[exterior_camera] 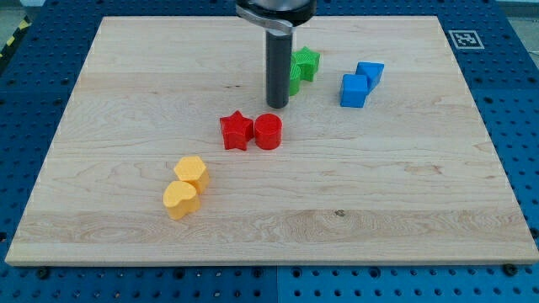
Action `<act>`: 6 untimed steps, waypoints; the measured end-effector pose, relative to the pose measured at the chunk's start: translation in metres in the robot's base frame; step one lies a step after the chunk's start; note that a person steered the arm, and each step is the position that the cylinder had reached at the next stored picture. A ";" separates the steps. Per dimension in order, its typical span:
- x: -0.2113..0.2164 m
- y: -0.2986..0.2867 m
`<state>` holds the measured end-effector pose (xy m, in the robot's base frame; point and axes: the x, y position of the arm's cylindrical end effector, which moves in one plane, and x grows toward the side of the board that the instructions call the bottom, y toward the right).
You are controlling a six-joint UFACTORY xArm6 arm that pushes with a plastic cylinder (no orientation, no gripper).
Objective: Push the green circle closer to the green star
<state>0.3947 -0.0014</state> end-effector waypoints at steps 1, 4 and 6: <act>0.000 -0.010; -0.022 -0.002; -0.022 0.033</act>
